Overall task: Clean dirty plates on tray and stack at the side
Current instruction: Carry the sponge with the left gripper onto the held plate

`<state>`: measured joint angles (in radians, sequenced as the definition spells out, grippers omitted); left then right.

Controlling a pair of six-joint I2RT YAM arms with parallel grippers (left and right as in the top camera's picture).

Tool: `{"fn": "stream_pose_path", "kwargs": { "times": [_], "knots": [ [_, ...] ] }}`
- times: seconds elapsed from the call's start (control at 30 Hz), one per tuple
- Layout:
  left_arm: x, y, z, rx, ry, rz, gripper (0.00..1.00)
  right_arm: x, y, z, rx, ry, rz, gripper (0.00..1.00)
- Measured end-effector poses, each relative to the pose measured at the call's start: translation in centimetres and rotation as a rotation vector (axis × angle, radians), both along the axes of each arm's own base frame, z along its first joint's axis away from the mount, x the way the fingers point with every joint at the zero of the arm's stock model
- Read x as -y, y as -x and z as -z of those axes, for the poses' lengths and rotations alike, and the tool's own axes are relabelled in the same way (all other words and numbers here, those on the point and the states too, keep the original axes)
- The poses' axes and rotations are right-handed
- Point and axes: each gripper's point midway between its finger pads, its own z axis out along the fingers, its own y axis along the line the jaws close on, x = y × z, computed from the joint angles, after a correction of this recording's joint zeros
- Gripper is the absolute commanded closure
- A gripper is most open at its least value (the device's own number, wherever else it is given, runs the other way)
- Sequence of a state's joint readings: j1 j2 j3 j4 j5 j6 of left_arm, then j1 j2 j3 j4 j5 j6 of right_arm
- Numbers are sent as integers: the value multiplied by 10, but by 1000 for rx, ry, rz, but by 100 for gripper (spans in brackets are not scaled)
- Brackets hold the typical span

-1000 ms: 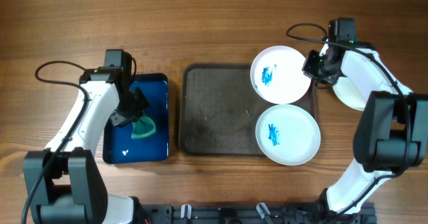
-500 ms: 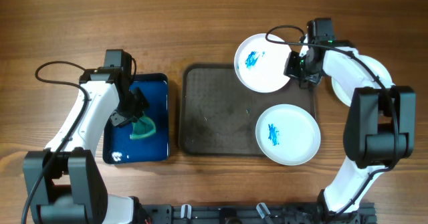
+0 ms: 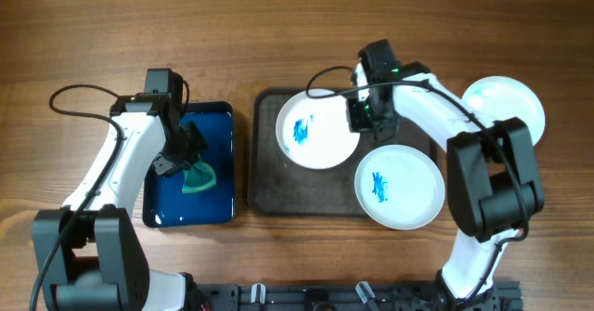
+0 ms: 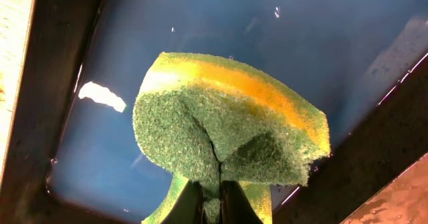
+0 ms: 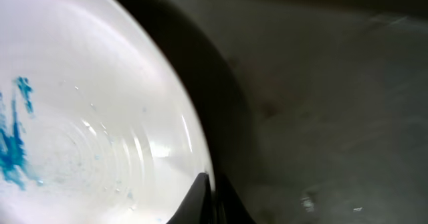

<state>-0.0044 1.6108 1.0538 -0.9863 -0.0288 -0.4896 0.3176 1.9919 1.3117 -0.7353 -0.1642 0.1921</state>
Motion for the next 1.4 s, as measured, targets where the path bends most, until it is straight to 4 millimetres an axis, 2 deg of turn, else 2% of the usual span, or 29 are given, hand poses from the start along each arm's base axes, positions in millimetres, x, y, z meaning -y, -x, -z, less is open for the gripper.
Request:
{"fn": "stream_pose_path", "kwargs": {
  "times": [0.2, 0.5, 0.6, 0.67, 0.8, 0.83, 0.93, 1.0, 1.03, 1.17, 1.3, 1.4],
  "knots": [
    [5, -4, 0, 17, 27, 24, 96, -29, 19, 2, -10, 17, -125, 95],
    [30, -13, -3, 55, 172, 73, 96, -33, 21, 2, -14, 10, -133, 95],
    [44, -18, -10, 82, 204, 108, 96, -33, 21, 2, -14, 8, -134, 96],
    [61, -27, -22, 138, 217, 163, 96, -33, 21, 2, -15, 7, -134, 95],
    [117, -54, -57, 316, 268, 298, 96, -34, 22, 1, -17, 0, -135, 95],
    [135, -56, -62, 345, 285, 332, 96, -34, 22, 1, -17, 0, -135, 96],
    [172, -58, -64, 382, 326, 387, 96, -34, 22, 1, -18, -1, -135, 96],
    [199, -57, -55, 377, 360, 415, 96, -35, 22, 1, -18, -1, -135, 96],
    [206, -55, -49, 364, 368, 419, 96, -35, 22, 1, -19, -2, -135, 96],
    [239, -50, -7, 279, 399, 416, 96, -35, 22, 1, -19, -3, -135, 96],
    [251, -44, 29, 198, 403, 397, 96, -35, 22, 1, -20, -3, -134, 96],
    [253, -46, 38, 181, 412, 387, 96, -35, 22, 2, -21, -3, -130, 96]
  ]
}}
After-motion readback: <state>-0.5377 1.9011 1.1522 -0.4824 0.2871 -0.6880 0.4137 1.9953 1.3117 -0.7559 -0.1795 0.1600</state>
